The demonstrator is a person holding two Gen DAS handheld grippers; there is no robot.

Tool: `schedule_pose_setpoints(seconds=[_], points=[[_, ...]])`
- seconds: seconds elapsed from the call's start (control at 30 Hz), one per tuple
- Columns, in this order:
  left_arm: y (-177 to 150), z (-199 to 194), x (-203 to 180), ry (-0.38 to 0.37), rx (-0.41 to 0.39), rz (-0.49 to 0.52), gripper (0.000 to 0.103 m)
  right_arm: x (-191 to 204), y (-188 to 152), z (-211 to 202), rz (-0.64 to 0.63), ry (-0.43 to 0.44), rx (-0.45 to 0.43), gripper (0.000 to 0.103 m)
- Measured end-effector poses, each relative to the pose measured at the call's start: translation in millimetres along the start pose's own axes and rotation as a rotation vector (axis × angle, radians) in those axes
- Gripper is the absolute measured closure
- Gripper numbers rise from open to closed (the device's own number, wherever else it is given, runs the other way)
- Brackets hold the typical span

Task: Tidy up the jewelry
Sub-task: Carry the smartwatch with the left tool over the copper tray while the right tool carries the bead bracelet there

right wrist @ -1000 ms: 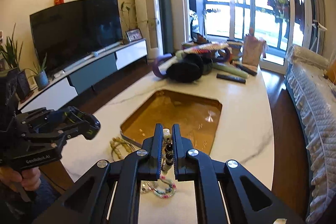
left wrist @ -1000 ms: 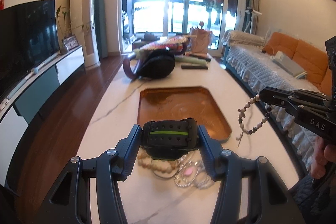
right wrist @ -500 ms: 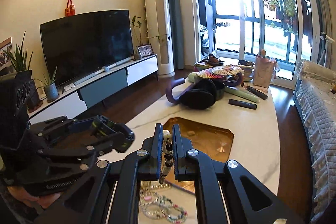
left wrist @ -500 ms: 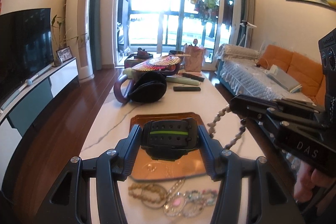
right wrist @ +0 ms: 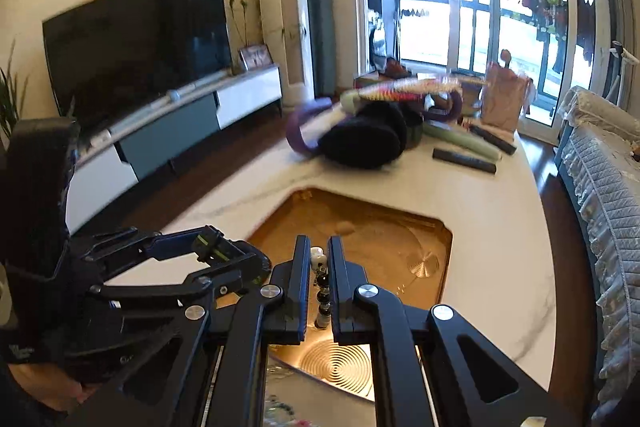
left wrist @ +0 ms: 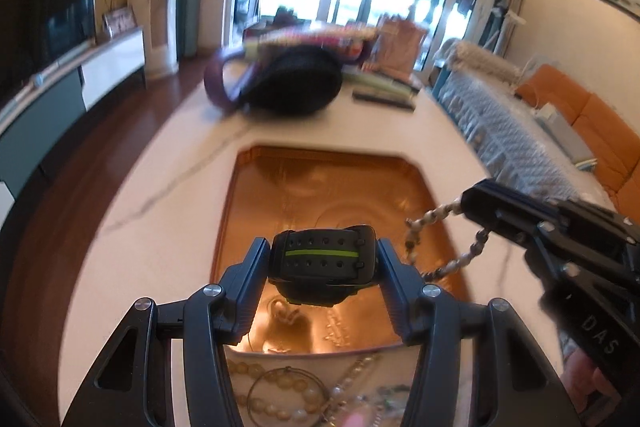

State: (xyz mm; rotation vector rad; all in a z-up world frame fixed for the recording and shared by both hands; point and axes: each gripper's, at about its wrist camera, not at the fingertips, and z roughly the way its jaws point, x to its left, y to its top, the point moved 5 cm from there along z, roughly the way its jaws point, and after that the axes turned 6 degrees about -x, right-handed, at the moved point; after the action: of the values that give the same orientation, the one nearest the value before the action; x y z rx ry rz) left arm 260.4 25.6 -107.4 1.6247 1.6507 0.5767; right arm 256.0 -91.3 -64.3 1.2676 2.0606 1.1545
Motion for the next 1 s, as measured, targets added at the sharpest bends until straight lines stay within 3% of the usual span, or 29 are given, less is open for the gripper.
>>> schedule_pose_setpoints(seconds=[0.17,0.4,0.47,0.67,0.87,1.0], points=[[-4,21,6,0.011,0.025,-0.006,0.049,-16,-9,28,0.055,0.000,0.042,0.095],[20,9,1,-0.010,-0.067,0.019,0.049,-13,1,38,0.034,0.034,0.004,0.095],[25,9,1,-0.002,-0.083,0.029,0.049,-11,3,44,0.059,0.086,0.001,0.095],[8,40,11,0.000,0.002,0.000,0.049,-31,-19,78,0.193,0.135,0.084,0.095],[-16,63,22,0.034,0.070,-0.008,0.051,-46,-43,97,0.188,0.016,0.171,0.095],[-21,57,11,0.047,0.052,0.074,0.052,-49,-52,100,0.156,-0.036,0.203,0.095]])
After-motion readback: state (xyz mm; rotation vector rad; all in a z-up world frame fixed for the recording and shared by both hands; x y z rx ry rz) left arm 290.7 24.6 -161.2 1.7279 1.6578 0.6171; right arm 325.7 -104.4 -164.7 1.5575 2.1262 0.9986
